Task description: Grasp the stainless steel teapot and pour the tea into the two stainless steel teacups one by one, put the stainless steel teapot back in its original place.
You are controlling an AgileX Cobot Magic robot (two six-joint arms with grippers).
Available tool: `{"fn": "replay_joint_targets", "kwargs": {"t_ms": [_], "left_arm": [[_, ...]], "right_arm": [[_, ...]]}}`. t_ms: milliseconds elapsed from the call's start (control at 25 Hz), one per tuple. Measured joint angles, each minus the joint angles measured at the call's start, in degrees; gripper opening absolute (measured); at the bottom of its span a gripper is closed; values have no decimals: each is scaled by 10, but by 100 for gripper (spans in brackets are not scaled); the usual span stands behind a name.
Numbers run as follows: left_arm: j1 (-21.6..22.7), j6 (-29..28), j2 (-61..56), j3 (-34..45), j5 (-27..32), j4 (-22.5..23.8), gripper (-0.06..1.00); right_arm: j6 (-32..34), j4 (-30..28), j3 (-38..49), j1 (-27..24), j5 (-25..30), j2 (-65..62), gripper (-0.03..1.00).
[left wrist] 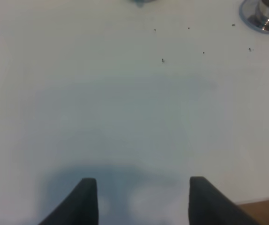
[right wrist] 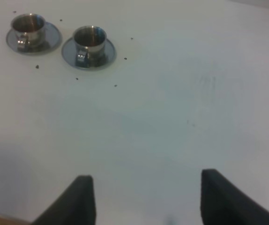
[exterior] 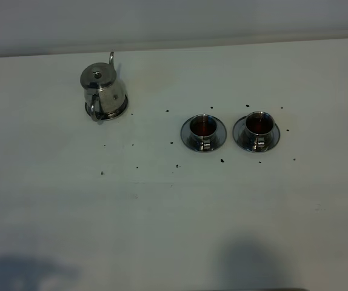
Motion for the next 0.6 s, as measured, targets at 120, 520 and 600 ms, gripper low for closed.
{"fn": "replay_joint_targets", "kwargs": {"t_ms": [120, 520, 600], "left_arm": [[0, 0, -24, 1, 1, 0, 47], [0, 23, -67, 2, 1, 0, 47], [0, 27, -67, 2, 1, -1, 47]], "right_arm": [[0, 0, 0, 0, 0, 0, 48], [0, 0, 0, 0, 0, 0, 48], [0, 0, 0, 0, 0, 0, 48]]}}
